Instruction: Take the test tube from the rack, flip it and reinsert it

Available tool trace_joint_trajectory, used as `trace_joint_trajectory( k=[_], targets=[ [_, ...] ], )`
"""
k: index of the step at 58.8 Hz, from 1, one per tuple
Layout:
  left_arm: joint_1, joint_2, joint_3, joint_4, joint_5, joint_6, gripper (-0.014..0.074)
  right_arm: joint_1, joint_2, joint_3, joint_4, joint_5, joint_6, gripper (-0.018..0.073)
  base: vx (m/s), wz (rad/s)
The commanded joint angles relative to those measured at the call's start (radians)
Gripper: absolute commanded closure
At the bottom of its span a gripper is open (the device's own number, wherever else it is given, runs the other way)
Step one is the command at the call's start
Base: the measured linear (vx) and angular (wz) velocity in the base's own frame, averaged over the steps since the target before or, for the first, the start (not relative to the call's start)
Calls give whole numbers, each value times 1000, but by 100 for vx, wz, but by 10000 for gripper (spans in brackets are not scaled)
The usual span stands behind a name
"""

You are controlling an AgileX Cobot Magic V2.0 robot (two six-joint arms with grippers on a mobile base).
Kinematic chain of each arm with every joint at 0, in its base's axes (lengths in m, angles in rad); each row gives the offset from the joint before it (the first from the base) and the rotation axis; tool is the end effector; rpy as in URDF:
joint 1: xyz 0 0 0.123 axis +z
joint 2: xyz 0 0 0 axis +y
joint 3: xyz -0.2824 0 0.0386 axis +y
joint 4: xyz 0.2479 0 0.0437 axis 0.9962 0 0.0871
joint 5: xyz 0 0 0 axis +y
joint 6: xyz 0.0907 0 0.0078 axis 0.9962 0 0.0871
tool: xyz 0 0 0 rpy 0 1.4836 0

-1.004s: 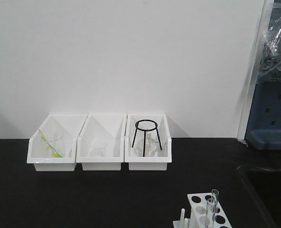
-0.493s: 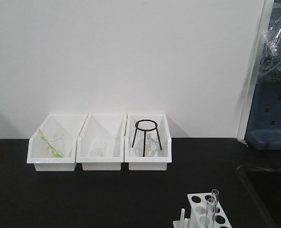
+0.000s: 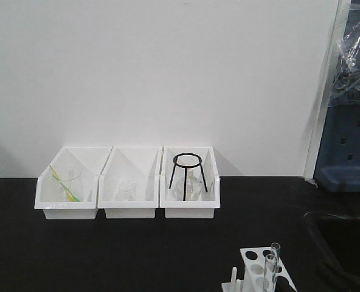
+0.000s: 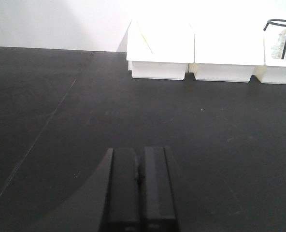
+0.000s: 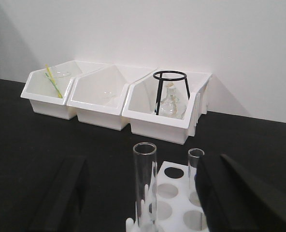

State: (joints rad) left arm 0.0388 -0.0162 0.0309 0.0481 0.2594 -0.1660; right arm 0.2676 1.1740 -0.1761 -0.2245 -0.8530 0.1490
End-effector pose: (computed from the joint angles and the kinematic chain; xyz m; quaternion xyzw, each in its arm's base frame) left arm 0.0549 0.0033 0.1801 -0.0648 0.7672 -0.0210 0.6378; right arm 0.1764 0.0642 0.2073 -0.1541 0.7148 0.1516 0.6651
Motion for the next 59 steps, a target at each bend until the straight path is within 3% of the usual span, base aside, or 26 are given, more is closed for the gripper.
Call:
trace_joint_trajectory(
  k=[1,23,42,49,59],
  targets=[
    [-4,-11,2,-5,-79,0,603,1,60,-47,-3,-150,-29,38,0,0],
    [-4,-11,2,-5,-79,0,603,1,349,-162,-10,-273,-56,38,0,0],
    [-4,-11,2,-5,-79,0,603,1,461,-214,-24,-322,-82,62,0,0],
    [-4,-11,2,-5,-79,0,603,1,464,-214,-24,-318,-105,155,0,0],
    [-4,-11,2,-5,-79,0,603,1,464,-214,-24,-318,-105,410,0,0]
  ],
)
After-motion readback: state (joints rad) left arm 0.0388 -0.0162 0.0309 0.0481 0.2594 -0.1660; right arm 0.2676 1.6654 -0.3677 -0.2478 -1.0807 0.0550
